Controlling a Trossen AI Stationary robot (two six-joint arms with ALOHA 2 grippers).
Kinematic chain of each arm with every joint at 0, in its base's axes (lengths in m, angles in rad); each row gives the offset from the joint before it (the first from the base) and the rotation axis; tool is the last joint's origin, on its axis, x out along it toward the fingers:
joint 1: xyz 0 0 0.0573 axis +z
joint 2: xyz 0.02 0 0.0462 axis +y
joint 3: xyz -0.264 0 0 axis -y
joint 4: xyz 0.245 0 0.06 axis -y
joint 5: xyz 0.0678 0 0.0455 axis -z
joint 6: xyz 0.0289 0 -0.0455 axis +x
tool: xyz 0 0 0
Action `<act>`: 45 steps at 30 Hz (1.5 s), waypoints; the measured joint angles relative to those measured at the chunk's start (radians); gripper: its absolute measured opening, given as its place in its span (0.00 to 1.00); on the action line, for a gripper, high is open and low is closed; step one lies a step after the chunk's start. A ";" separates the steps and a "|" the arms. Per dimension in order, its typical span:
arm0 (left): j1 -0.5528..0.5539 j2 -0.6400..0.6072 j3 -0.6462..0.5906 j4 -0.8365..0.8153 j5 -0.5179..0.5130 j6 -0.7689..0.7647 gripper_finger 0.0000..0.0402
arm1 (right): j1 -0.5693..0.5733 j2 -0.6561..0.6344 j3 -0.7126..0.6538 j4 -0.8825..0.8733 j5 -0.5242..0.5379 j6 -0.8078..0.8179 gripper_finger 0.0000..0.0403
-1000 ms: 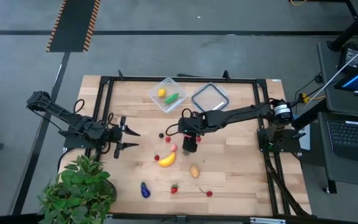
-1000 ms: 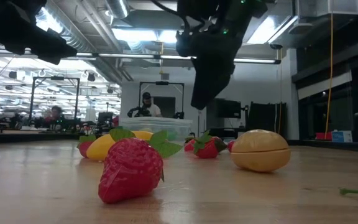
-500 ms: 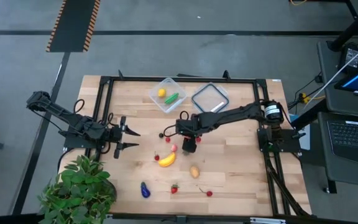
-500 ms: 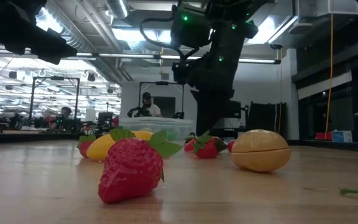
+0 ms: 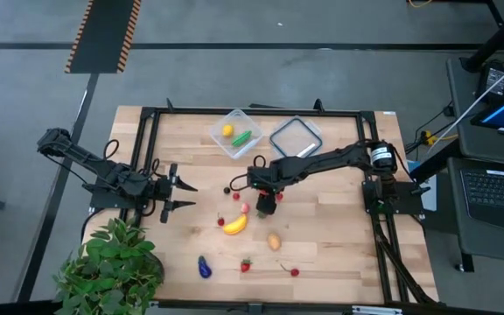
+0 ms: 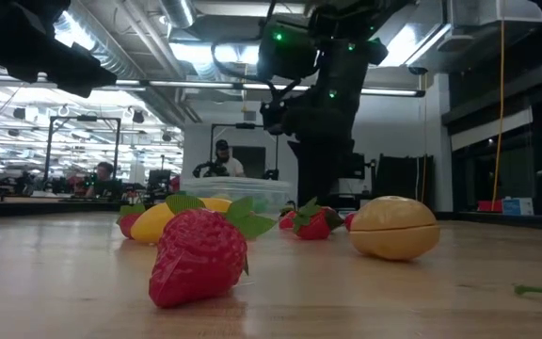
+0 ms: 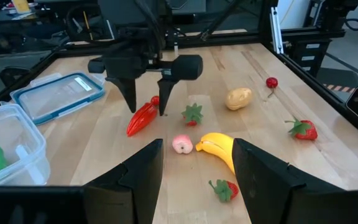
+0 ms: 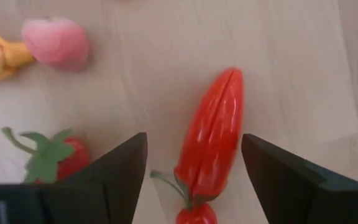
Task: Pick and placing Produce into tupperware
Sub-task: Put the red chili pepper into the transparent container
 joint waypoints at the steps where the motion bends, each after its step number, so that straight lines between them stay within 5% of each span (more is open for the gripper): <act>1: 0.000 0.000 0.000 0.000 0.000 0.000 0.46 | 0.000 0.004 0.000 -0.001 0.000 0.000 0.66; 33: 0.000 0.000 0.000 -0.001 0.000 -0.026 0.46 | -0.007 0.022 -0.084 0.177 0.008 0.001 0.64; 38: 0.000 0.000 0.000 -0.001 0.000 -0.026 0.46 | -0.009 0.022 -0.084 0.207 0.007 0.001 0.50; 45: 0.000 0.000 0.000 -0.001 0.000 -0.026 0.46 | -0.011 0.021 -0.082 0.215 -0.025 0.003 0.16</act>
